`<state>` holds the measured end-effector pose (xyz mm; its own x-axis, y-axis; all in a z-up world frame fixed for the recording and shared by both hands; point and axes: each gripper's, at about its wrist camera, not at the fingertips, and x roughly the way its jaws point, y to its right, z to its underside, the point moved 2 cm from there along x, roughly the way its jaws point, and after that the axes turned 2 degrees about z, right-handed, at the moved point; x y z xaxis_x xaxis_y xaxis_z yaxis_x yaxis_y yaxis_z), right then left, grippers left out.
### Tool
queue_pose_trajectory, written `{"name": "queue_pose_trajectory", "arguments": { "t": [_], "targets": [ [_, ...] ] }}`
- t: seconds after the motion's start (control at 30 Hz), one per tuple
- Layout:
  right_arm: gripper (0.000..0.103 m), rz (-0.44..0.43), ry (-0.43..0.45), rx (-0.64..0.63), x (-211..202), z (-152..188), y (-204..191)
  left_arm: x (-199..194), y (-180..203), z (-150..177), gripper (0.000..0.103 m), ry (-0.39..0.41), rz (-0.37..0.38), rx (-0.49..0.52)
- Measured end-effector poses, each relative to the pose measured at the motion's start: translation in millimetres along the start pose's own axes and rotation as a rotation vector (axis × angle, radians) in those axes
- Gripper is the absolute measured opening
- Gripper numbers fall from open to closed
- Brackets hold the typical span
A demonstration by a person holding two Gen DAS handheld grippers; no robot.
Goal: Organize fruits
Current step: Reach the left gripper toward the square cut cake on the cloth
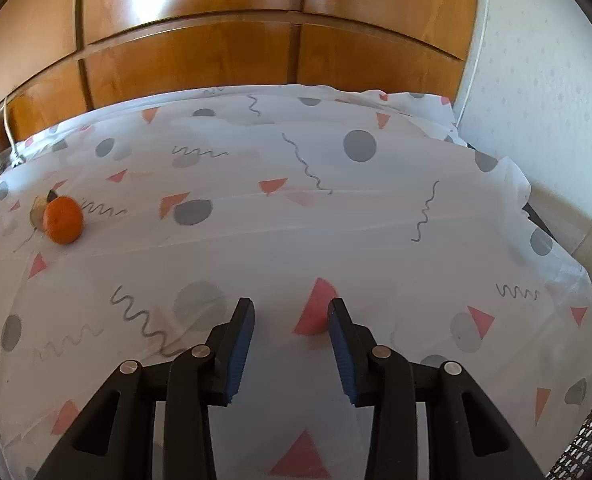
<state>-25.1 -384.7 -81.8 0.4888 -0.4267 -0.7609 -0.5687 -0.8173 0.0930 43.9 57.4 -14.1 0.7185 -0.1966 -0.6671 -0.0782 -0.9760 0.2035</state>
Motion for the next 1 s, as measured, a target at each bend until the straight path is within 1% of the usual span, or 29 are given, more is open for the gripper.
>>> {"name": "queue_pose_trajectory", "arguments": {
  "t": [0.1,0.13,0.23,0.47,0.57,0.63,0.7,0.83,1.0],
  "targets": [
    [0.049,-0.006,-0.007,0.037,6.6,-2.5,4.1,3.3,10.6,-3.7,0.096,-0.007,0.027,0.010],
    [0.050,-0.012,-0.007,0.047,7.2,-2.4,5.7,5.1,14.4,-4.8,0.093,-0.012,0.035,0.013],
    [0.051,-0.017,-0.003,0.054,7.7,-1.4,6.8,10.2,28.0,-6.7,0.092,-0.024,0.057,0.038],
    [0.051,-0.023,0.003,0.060,9.1,-0.6,7.3,25.3,72.9,-8.2,0.082,-0.067,0.131,0.150],
    [0.052,-0.029,0.005,0.063,9.4,-0.4,8.1,36.2,91.1,-7.3,0.070,-0.104,0.168,0.178],
    [0.053,-0.035,0.005,0.061,9.3,-0.3,8.3,44.2,102.4,-6.8,0.058,-0.136,0.194,0.191],
    [0.054,-0.040,0.007,0.062,9.4,-0.2,8.4,53.4,115.5,-7.7,0.053,-0.164,0.221,0.200],
    [0.055,-0.050,0.009,0.068,9.6,-0.2,9.1,72.0,137.7,-12.5,0.051,-0.216,0.274,0.177],
    [0.055,-0.080,0.019,0.102,8.2,0.4,13.4,93.7,164.9,-20.7,0.051,-0.236,0.286,0.185]
  ]
}}
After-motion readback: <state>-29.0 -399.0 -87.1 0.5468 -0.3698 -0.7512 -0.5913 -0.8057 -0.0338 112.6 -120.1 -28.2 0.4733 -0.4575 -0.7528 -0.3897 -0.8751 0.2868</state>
